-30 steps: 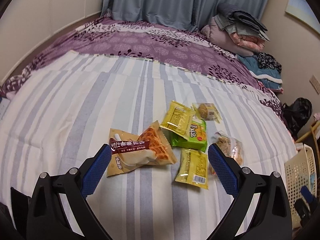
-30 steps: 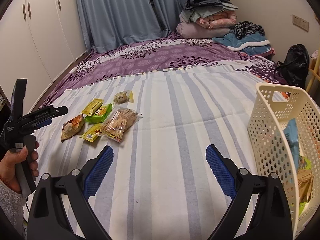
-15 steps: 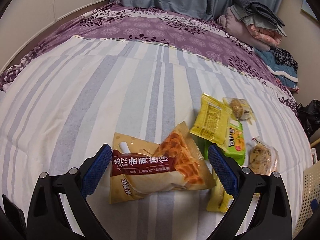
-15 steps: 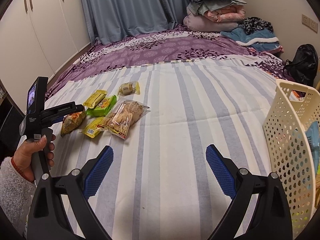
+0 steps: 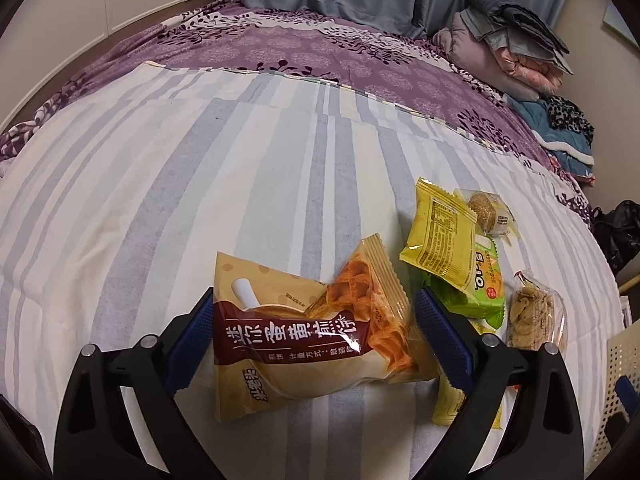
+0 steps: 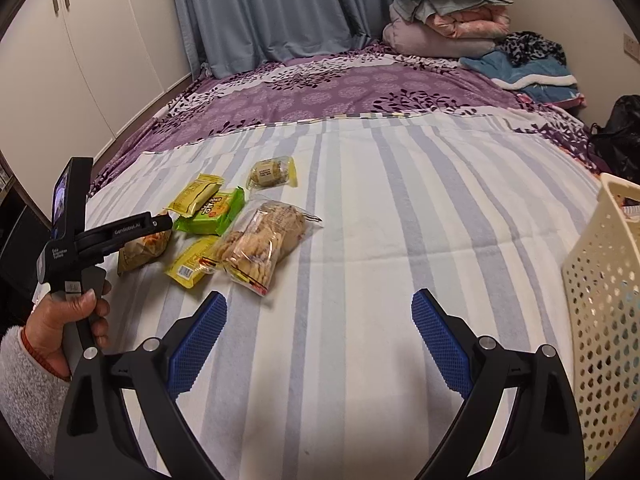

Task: Organize snacks
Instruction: 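Grasp the tan snack bag with the left tool while the right tool grasps the clear cookie bag, then lift the tan bag and cookie bag and carry both toward the cream basket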

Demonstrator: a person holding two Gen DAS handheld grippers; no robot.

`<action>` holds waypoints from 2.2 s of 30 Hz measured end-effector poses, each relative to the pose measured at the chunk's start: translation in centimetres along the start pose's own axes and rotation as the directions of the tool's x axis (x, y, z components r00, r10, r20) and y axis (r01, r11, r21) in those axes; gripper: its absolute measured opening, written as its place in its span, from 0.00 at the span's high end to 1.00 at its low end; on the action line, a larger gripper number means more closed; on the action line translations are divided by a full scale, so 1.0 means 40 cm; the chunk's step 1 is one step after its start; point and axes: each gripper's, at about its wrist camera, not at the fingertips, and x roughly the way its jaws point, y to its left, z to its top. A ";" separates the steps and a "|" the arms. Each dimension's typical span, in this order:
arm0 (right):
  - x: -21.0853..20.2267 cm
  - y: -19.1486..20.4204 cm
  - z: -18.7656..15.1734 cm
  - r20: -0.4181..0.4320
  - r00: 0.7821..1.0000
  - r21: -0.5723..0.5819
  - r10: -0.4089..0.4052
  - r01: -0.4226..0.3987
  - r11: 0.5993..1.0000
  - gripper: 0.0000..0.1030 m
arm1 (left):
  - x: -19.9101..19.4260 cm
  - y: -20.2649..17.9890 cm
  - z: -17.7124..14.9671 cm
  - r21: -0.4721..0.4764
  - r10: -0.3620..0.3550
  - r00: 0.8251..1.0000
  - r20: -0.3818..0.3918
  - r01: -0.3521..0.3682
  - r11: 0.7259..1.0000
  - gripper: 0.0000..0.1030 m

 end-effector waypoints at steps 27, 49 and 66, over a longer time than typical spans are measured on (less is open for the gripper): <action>0.277 0.101 0.120 -0.103 0.994 -0.020 0.023 -0.026 0.999 0.10 | 0.018 -0.001 -0.012 -0.015 0.025 0.999 -0.027 -0.026 1.000 0.03; 0.244 0.097 0.091 -0.116 0.991 -0.040 0.061 -0.066 0.997 0.49 | -0.072 0.011 -0.033 0.003 0.010 0.999 0.044 -0.010 1.000 0.50; 0.043 0.015 0.077 0.013 0.997 0.042 0.077 -0.078 0.996 0.49 | -0.227 -0.046 -0.061 0.060 -0.054 0.992 0.116 0.047 0.997 0.52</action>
